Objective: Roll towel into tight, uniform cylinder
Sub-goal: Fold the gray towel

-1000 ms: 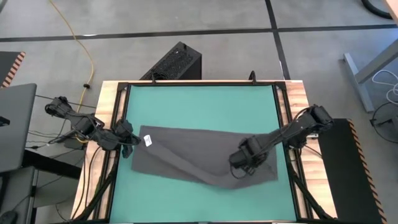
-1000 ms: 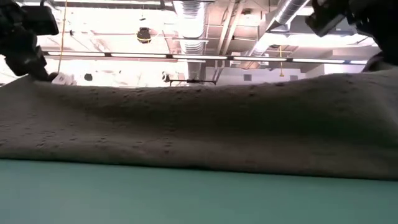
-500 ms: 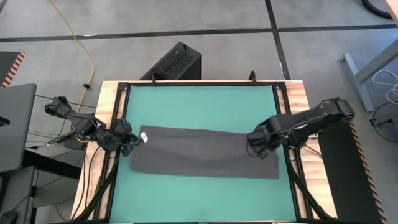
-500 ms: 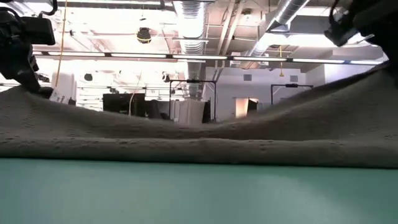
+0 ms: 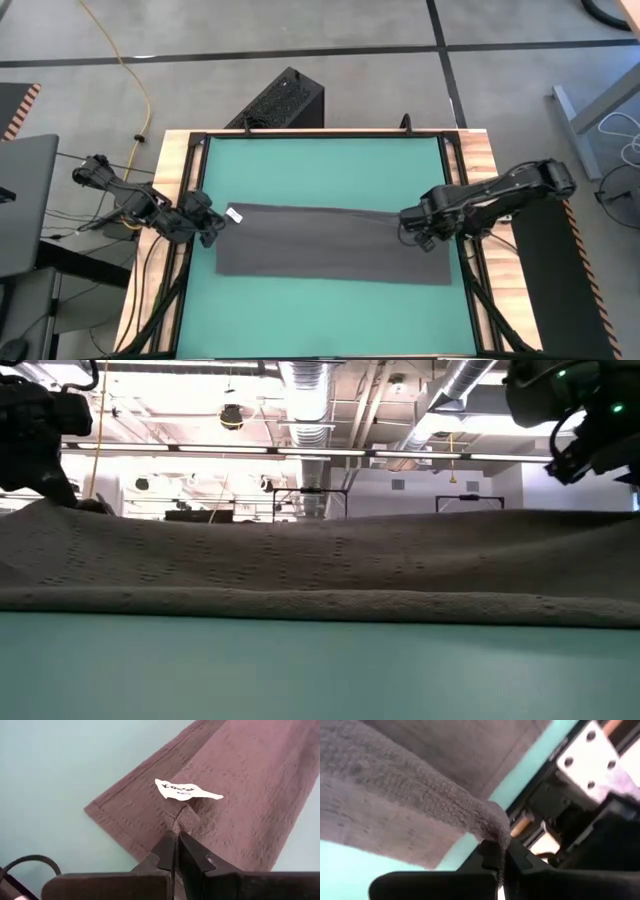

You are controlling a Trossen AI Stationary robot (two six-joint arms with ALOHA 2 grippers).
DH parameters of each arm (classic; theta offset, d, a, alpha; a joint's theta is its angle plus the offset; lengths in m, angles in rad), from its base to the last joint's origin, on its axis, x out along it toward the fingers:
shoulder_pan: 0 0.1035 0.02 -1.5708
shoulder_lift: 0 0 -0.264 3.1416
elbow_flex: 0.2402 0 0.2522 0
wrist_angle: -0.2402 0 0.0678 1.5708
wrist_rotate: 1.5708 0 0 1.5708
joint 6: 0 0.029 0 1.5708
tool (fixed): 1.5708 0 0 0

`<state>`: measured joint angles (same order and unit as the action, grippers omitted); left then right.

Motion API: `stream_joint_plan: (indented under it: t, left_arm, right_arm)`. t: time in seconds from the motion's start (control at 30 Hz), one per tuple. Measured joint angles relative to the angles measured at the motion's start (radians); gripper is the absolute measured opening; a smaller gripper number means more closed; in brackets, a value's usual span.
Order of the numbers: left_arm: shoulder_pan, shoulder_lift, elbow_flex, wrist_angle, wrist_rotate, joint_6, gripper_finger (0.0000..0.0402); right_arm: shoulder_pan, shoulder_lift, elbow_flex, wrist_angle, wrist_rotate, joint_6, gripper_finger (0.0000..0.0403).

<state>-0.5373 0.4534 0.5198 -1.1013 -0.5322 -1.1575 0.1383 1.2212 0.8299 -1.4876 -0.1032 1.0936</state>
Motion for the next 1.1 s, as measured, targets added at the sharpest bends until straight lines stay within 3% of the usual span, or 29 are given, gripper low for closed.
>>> stream_joint_plan:
  t: [0.37, 0.63, 0.87, 1.0, 1.1]
  left_arm:
    - [0.000, 0.000, 0.000, -0.031, -0.032, -0.072, 0.0001]
    - [0.000, 0.000, 0.009, -0.042, -0.036, -0.094, 0.0046]
    - [0.001, 0.000, 0.102, -0.084, -0.064, -0.085, 0.0078]
    - [0.001, 0.000, 0.120, 0.049, -0.072, 0.035, 0.0077]
    - [0.001, 0.018, 0.073, 0.194, -0.020, 0.111, 0.0071]
  right_arm:
    - [-0.124, 0.009, 0.001, 0.108, 0.046, -0.101, 0.0032]
    - [-0.190, 0.009, 0.040, 0.078, 0.049, -0.177, 0.0098]
    - [-0.233, 0.009, 0.166, -0.021, 0.057, -0.184, 0.0144]
    - [-0.205, 0.008, 0.234, -0.016, 0.086, -0.179, 0.0147]
    - [-0.134, 0.008, 0.246, 0.063, 0.103, -0.178, 0.0142]
